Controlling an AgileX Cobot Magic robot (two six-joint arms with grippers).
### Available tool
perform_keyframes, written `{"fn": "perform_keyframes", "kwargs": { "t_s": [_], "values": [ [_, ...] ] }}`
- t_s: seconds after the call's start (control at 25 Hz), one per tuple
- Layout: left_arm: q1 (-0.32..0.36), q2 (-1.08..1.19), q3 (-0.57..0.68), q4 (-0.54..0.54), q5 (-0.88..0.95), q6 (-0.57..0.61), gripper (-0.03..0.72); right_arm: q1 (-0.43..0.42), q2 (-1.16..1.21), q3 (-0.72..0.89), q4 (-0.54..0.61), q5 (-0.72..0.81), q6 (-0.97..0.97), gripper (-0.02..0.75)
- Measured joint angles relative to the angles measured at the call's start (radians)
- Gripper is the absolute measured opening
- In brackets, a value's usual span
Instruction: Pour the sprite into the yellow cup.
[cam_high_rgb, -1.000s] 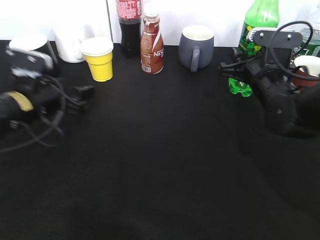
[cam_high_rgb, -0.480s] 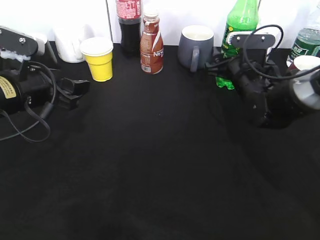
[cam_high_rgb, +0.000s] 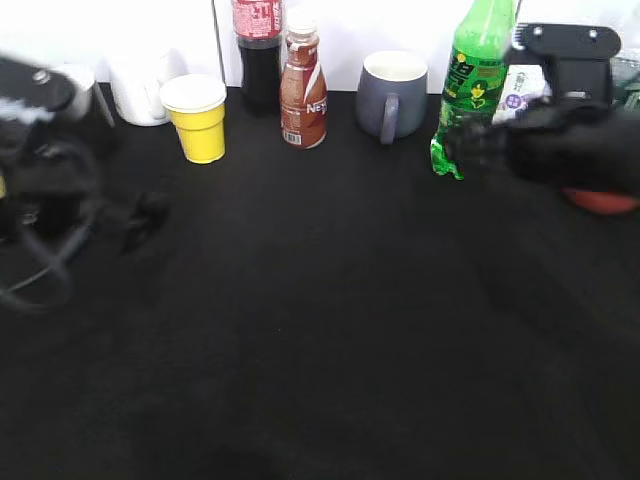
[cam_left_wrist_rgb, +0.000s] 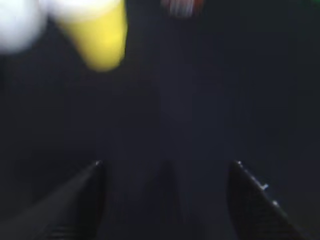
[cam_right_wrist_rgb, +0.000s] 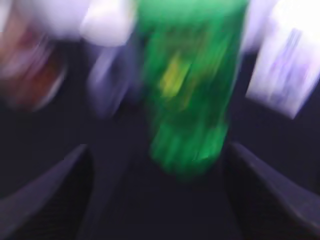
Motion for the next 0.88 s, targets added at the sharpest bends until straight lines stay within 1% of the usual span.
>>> {"fn": "perform_keyframes", "kwargs": {
  "t_s": [0.08,0.12,0.16,0.2,0.24,0.32,0.4,0.44,0.52,0.6,0.68,0.76,0.88],
  "values": [
    [-0.002,-0.072,-0.079,-0.083,0.356,0.0,0.566,0.0,-0.107,-0.007,-0.004,0.349,0.008,0.594],
    [-0.002,-0.103,-0.122,-0.104,0.51,0.0,0.566,0.0,-0.146,-0.013,-0.071,0.479,0.073,0.594],
    [-0.002,-0.148,-0.159,-0.119,0.645,0.0,0.566,0.0,-0.183,-0.018,-0.197,0.603,0.206,0.594],
    [-0.002,-0.191,-0.184,-0.109,0.741,0.0,0.566,0.0,-0.229,-0.021,-0.339,0.717,0.309,0.594],
    [-0.002,-0.254,-0.197,-0.11,0.809,0.0,0.566,-0.001,-0.293,-0.021,-0.428,0.821,0.359,0.592],
    [-0.002,-0.4,-0.201,-0.111,0.942,0.0,0.566,-0.001,-0.449,-0.022,-0.498,0.94,0.379,0.592],
    [-0.002,-0.589,-0.201,-0.111,1.063,0.007,0.566,-0.001,-0.651,-0.022,-0.519,1.014,0.381,0.592],
    [-0.002,-0.671,-0.201,-0.111,1.083,0.041,0.566,-0.001,-0.742,-0.01,-0.529,1.024,0.381,0.592],
    [-0.002,-0.832,-0.189,-0.119,1.086,0.105,0.566,-0.001,-0.936,0.074,-0.559,1.057,0.381,0.591],
    [-0.003,-0.975,-0.122,-0.119,1.087,0.119,0.566,-0.001,-1.123,0.157,-0.572,1.115,0.381,0.591],
    [-0.003,-1.092,-0.02,-0.114,1.089,0.121,0.566,-0.001,-1.265,0.224,-0.587,1.181,0.381,0.588],
    [-0.003,-1.157,0.064,-0.119,1.086,0.121,0.566,-0.001,-1.344,0.253,-0.587,1.221,0.38,0.588],
    [-0.003,-1.164,0.092,-0.14,0.969,0.122,0.566,-0.001,-1.356,0.259,-0.587,1.219,0.378,0.587]
  ]
}}
